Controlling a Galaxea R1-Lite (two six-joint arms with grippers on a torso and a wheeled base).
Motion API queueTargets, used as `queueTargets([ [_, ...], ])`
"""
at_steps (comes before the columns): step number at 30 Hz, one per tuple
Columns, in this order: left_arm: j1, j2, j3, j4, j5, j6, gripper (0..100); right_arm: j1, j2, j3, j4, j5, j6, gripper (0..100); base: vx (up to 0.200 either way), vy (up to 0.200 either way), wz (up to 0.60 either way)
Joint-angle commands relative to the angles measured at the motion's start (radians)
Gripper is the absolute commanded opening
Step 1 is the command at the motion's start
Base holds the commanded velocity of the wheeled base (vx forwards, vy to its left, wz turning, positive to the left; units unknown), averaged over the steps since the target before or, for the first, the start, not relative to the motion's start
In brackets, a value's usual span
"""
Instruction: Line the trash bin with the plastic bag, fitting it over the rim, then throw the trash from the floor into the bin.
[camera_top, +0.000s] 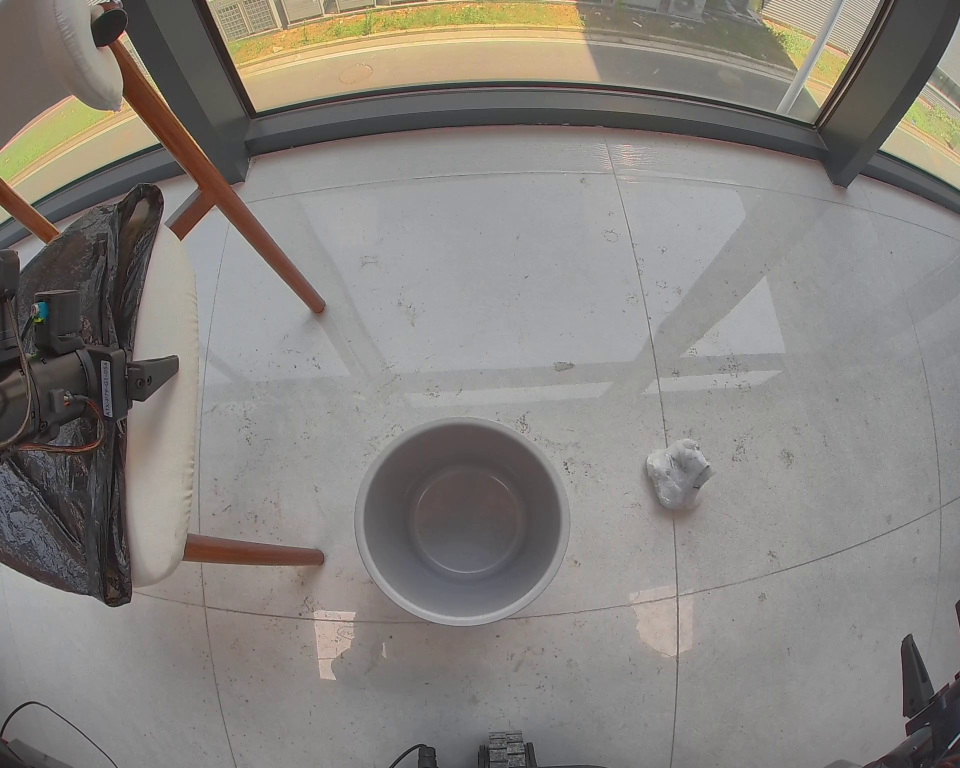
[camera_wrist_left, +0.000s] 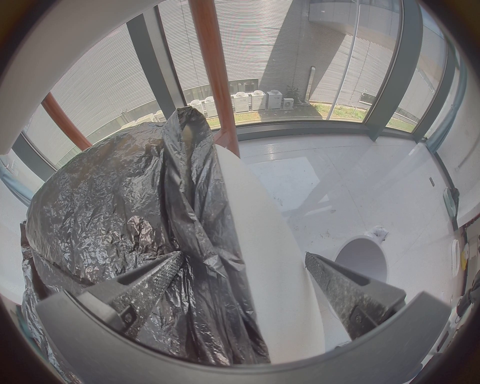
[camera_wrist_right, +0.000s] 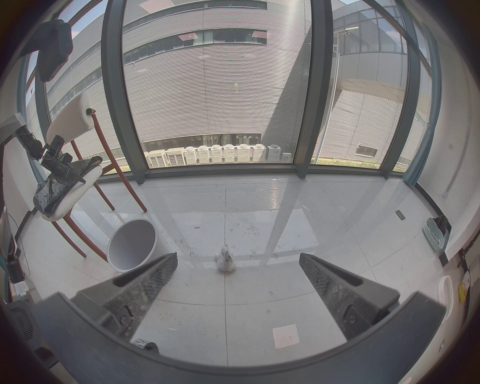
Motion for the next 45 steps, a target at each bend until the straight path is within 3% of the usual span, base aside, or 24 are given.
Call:
queueTargets([
  [1, 0.012, -0.007, 0.004, -0.005, 0.001, -0.001, 100, 0.001, -0.016, 0.018, 0.000, 0.000, 0.000, 100, 0.000, 0.000, 0.00],
  [11, 0.050, 0.001, 0.002, -0.008, 0.003, 0.002, 100, 0.001, -0.016, 0.018, 0.000, 0.000, 0.000, 100, 0.000, 0.000, 0.00],
  [12, 0.050, 0.002, 0.002, -0.008, 0.004, 0.001, 0, 0.001, -0.016, 0.018, 0.000, 0.000, -0.002, 100, 0.000, 0.000, 0.00],
  [30, 0.047, 0.013, 0.016, 0.001, -0.014, -0.035, 0, 0.001, -0.016, 0.018, 0.000, 0.000, -0.002, 100, 0.000, 0.000, 0.00],
  [33, 0.047, 0.013, 0.016, 0.003, -0.063, -0.090, 0, 0.001, -0.016, 0.018, 0.000, 0.000, -0.002, 100, 0.000, 0.000, 0.00],
  [35, 0.050, 0.008, 0.014, 0.004, -0.171, -0.210, 0, 0.001, -0.016, 0.018, 0.000, 0.000, 0.000, 100, 0.000, 0.000, 0.00],
  [39, 0.101, 0.007, 0.014, -0.002, -0.292, -0.381, 0, 0.001, -0.016, 0.018, 0.000, 0.000, 0.000, 100, 0.000, 0.000, 0.00],
  [45, 0.210, 0.005, 0.011, -0.005, -0.473, -0.449, 0, 0.001, -0.016, 0.018, 0.000, 0.000, 0.000, 100, 0.000, 0.000, 0.00],
])
